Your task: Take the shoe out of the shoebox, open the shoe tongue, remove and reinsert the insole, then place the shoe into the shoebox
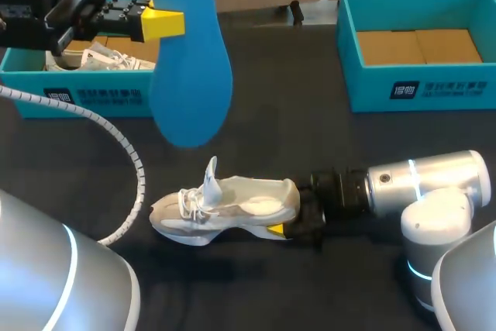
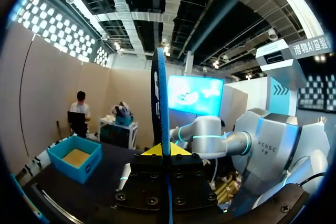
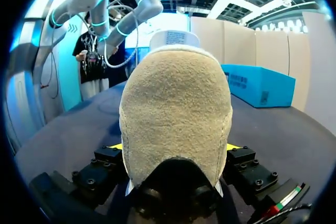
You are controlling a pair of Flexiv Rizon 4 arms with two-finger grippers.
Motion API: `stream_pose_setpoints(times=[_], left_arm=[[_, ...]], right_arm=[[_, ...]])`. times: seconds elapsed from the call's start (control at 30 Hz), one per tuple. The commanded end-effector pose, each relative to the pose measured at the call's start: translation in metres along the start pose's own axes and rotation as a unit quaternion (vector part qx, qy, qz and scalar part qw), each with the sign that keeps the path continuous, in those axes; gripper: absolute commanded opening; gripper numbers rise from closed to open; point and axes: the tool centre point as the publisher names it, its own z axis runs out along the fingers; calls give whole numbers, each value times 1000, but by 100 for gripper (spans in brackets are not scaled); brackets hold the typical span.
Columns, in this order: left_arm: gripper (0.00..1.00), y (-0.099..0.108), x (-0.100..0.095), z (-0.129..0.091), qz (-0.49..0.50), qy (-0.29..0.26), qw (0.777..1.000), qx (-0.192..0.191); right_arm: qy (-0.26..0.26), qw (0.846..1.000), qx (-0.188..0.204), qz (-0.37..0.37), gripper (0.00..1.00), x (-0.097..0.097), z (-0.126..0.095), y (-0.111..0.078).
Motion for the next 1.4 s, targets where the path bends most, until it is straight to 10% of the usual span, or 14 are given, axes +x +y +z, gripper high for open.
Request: stream_pose_setpoints(times=[0.03,0.47,0.7,1.4], left_arm=[[0,0,-2,2,0,1,1000,-1],[0,0,-2,2,0,1,1000,-1],[0,0,-2,2,0,1,1000,-1],[0,0,-2,2,0,1,1000,-1]], right_arm=[[4,1000,23,2,100,-1,-7,6],[-5,986,165,33,100,-2,-31,21],[-2,960,276,45,100,-5,-42,38],[-11,887,452,95,100,-16,-46,79]])
